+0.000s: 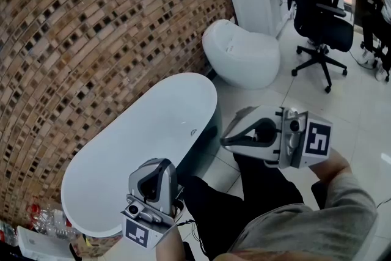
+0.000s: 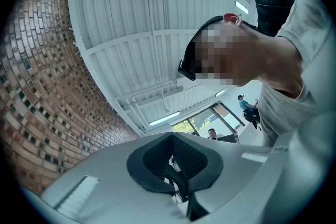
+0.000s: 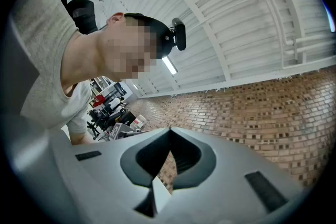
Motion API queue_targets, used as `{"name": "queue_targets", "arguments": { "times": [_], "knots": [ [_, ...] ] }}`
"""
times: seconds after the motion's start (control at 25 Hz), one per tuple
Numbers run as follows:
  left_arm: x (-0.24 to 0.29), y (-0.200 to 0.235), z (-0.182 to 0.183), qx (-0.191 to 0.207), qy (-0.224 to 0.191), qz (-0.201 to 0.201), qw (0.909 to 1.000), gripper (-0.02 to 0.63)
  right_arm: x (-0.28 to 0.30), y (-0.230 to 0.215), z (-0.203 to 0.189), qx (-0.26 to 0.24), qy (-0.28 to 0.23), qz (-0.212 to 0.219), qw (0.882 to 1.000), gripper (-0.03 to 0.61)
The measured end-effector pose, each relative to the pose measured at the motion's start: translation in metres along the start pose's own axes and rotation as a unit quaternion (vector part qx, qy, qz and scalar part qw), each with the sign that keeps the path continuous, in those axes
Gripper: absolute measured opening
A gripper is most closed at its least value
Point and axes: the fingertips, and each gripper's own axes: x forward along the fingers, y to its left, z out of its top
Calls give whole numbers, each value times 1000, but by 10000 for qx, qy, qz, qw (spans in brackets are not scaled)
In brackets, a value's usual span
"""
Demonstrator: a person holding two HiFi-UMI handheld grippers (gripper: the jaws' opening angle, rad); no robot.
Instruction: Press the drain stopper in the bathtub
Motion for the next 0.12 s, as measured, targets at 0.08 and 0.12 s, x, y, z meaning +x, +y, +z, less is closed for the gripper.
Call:
{"name": "queue_targets", "arguments": {
  "times": [0.08, 0.12],
  "knots": [
    [-1, 2, 0, -9, 2, 15, 10000, -10, 2, 0, -1, -10, 15, 12, 10000, 0],
    [-2, 3, 1, -11, 3, 21, 10000, -9, 3, 0, -1, -15, 22, 18, 10000, 0]
  ]
}}
